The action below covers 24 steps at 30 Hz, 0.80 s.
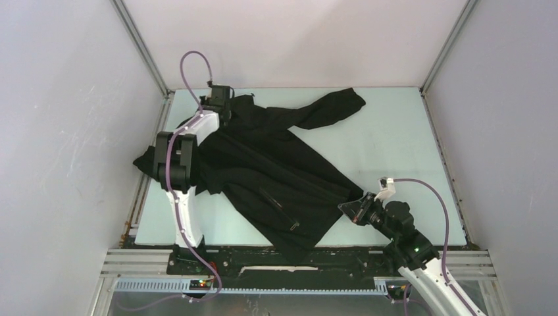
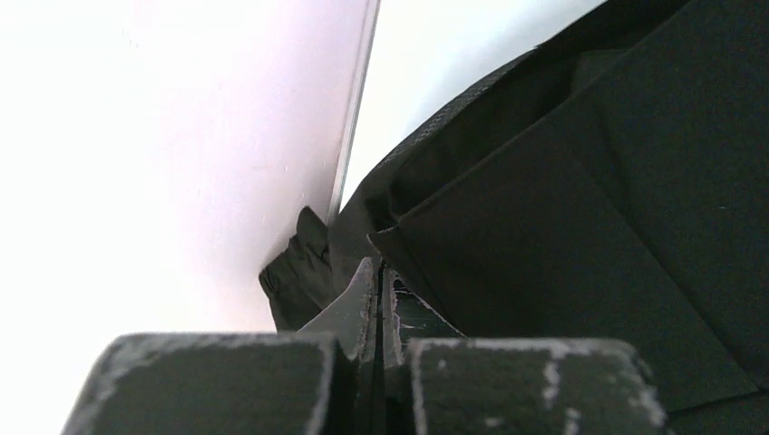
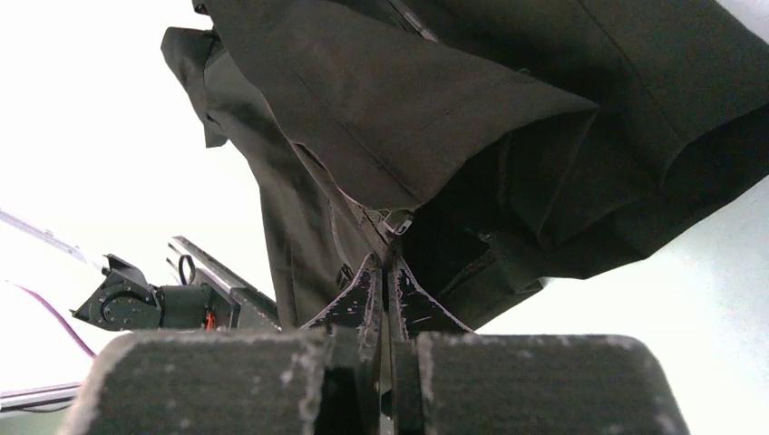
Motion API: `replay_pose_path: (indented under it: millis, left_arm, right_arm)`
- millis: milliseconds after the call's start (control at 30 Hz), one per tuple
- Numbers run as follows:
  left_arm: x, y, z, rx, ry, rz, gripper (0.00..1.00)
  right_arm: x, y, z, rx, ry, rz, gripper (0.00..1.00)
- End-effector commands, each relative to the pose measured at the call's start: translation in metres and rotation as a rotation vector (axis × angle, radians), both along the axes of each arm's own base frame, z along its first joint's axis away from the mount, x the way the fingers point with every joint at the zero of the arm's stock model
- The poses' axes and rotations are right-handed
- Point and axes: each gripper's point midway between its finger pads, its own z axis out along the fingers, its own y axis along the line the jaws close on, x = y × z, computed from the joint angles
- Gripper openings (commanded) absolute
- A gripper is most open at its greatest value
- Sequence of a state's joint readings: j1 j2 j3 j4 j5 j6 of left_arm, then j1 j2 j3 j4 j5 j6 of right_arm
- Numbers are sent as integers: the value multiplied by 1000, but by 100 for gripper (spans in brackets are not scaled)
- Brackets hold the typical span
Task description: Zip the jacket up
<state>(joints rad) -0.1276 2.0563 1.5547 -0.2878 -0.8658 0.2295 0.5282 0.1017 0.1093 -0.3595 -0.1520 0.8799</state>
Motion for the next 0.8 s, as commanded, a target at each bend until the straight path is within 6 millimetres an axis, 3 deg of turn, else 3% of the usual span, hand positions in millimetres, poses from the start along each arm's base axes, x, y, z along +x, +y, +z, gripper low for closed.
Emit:
replay_pose_path:
  millis: [0,133,200,233,300,333,467,567,633,767]
  left_arm:
    - [29,35,47,167,-98,66,0]
    - [35,21,56,41,-159,35,0]
    - [29,8,60,-58,-154,23,16]
    - [26,0,65,-97,-162,14,27]
    - [14,-19,80,-165,-205,-4,50]
    - [7,-31,86,-216,-223,-26,56]
    - [-37,-77,104,-499,-284,-117,74]
    - [-78,-119,126,-666,-338,-256,78]
    - [-109,-153,142,-792,-352,-386,78]
    - [-188,-206,179,-992,-388,-665,78]
  right_arm:
    - [3,-16,-8,-74,30,-67,0]
    - [1,-11,-1,-86,-1,-21,0]
    - [1,-11,4,-107,-18,-3,0]
    - [1,-12,8,-117,-23,0,6]
    - [1,-15,14,-146,-12,-4,25]
    - [1,-16,19,-154,-9,-4,35]
    - [-4,-22,39,-184,30,-20,53]
    - [-11,-20,58,-136,38,-16,65]
    - [-16,-22,80,-100,11,-31,77]
    - [-27,-30,145,-60,-132,-19,82]
